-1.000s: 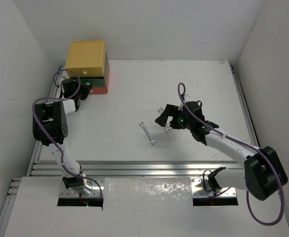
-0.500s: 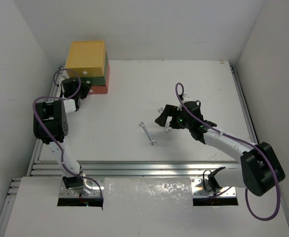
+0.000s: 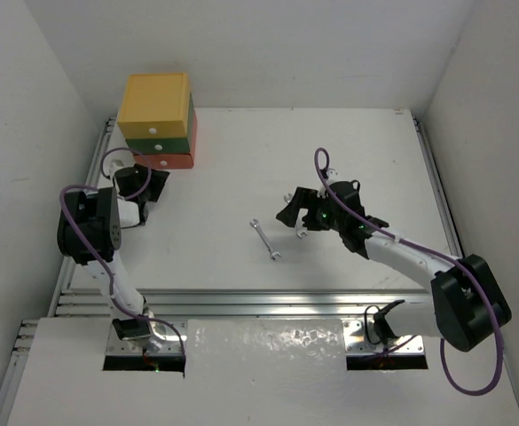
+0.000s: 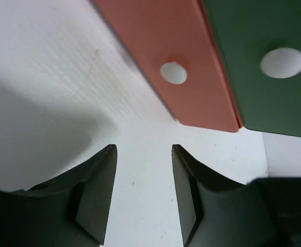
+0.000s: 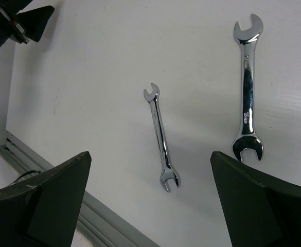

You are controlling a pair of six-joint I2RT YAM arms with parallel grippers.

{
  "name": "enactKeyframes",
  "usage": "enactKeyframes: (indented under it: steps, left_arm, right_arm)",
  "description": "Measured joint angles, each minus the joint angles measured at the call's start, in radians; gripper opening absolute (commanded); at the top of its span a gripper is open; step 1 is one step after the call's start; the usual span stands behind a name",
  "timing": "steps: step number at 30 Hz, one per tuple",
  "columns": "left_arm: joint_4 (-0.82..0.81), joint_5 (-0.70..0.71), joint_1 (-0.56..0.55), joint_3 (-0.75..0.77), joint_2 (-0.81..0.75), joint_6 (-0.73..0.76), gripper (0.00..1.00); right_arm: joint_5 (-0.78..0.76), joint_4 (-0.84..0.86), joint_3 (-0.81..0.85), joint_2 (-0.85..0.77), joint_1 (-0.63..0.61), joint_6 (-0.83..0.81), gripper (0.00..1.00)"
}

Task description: Sort the tools into containers

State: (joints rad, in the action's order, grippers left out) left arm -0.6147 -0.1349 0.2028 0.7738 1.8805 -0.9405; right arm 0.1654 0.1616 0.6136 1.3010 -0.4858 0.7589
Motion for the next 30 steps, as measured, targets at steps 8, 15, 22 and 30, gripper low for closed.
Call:
enactKeyframes:
  steps: [8,15,22,30]
  left_arm:
    - [-0.269,-0.028,0.000,0.015,0.111,-0.002,0.44]
    - [-0.280,-0.029,0.002,0.057,0.173,-0.011,0.44]
    - [-0.283,-0.037,0.008,0.149,0.204,-0.011,0.42]
    - [-0.243,-0.054,0.031,0.192,0.248,-0.015,0.38]
  right_arm:
    - [0.006,0.022,0.000,0.018,0.000,-0.001,0.99]
    - [0.016,0.026,0.000,0.032,0.000,-0.007,0.99]
    - [0.029,0.040,0.000,0.045,0.002,-0.008,0.99]
    - [0.043,0.043,0.000,0.055,0.012,-0.012,0.99]
